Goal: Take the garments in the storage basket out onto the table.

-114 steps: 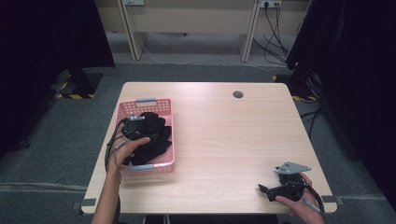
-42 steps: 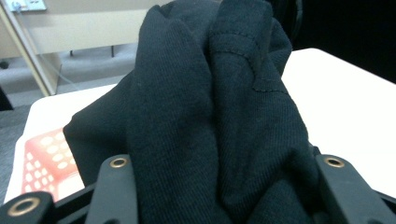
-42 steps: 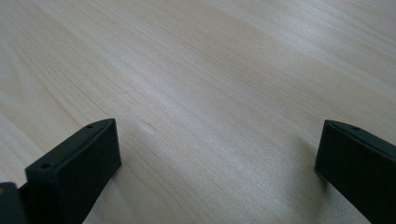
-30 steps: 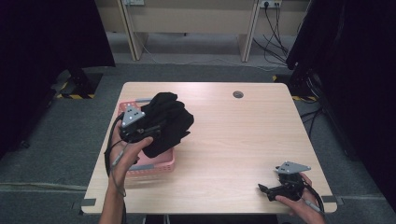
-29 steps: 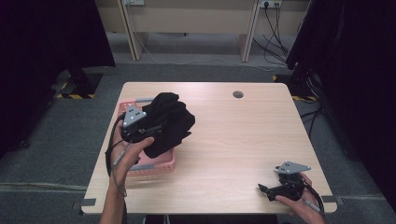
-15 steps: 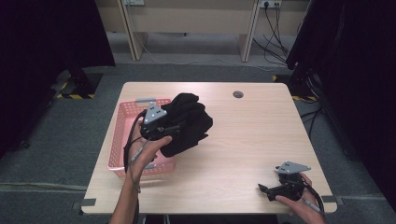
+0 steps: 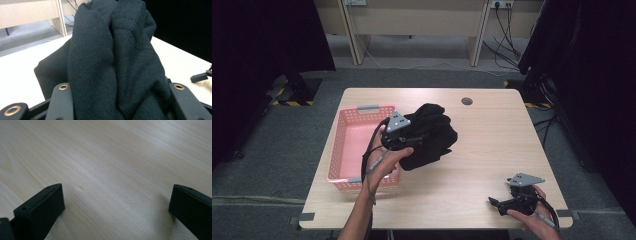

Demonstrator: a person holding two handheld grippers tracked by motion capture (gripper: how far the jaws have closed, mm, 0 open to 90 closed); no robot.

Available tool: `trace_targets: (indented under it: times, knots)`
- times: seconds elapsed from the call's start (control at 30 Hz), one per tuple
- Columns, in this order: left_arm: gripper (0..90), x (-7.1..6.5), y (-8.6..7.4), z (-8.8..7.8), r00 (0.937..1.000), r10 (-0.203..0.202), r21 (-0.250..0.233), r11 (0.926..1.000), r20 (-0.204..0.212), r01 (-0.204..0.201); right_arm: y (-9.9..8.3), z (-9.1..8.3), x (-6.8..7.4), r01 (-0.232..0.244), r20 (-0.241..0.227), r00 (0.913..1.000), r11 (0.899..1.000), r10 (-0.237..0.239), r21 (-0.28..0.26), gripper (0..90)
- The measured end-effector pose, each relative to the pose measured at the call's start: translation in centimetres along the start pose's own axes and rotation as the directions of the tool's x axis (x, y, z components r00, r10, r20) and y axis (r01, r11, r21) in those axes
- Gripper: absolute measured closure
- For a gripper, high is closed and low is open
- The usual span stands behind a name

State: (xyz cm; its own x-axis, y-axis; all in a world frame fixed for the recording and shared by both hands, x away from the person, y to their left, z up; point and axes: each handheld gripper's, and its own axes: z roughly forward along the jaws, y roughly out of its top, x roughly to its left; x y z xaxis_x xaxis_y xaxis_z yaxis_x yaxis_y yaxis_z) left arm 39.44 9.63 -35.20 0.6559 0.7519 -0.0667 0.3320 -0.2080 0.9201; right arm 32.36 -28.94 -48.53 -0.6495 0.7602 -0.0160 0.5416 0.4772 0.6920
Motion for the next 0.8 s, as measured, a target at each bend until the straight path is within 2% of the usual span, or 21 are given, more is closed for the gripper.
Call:
trace_targets:
  times: [0.3,0.47,0.53,0.57,0.63,0.73,0.8]
  knots:
    - [47.6,-1.0,-0.1,1.8,0.9993,0.001,0.019,0.9998,0.037,-0.001,0.0,0.0,0.0,0.000,0.000,1.0000,1.000,0.000,0.000,0.2]
    - [47.5,-1.4,-0.5,3.3,0.9983,-0.004,0.049,0.9988,0.058,0.001,0.0,0.0,0.0,0.000,0.000,1.0000,1.000,0.000,0.000,0.2]
    - [47.5,-1.4,-0.5,3.3,0.9983,-0.004,0.049,0.9988,0.058,0.001,0.0,0.0,0.0,0.000,0.000,1.0000,1.000,0.000,0.000,0.2]
    - [47.5,-1.6,-0.8,4.1,0.9980,-0.005,0.062,0.9981,0.063,0.001,0.0,0.0,0.0,0.000,0.000,1.0000,1.000,0.000,0.000,0.2]
    - [47.5,-1.6,-0.8,4.1,0.9980,-0.005,0.062,0.9981,0.063,0.001,0.0,0.0,0.0,-0.001,0.000,1.0000,1.000,0.001,0.000,0.2]
    - [47.5,-1.9,-1.2,5.4,0.9972,-0.010,0.076,0.9971,0.074,0.005,0.0,0.0,0.0,-0.001,0.000,1.0000,1.000,0.001,0.000,0.2]
    - [47.5,-1.9,-1.2,5.4,0.9972,-0.010,0.076,0.9971,0.074,0.005,0.0,0.0,0.0,0.000,0.000,1.0000,1.000,0.000,0.000,0.2]
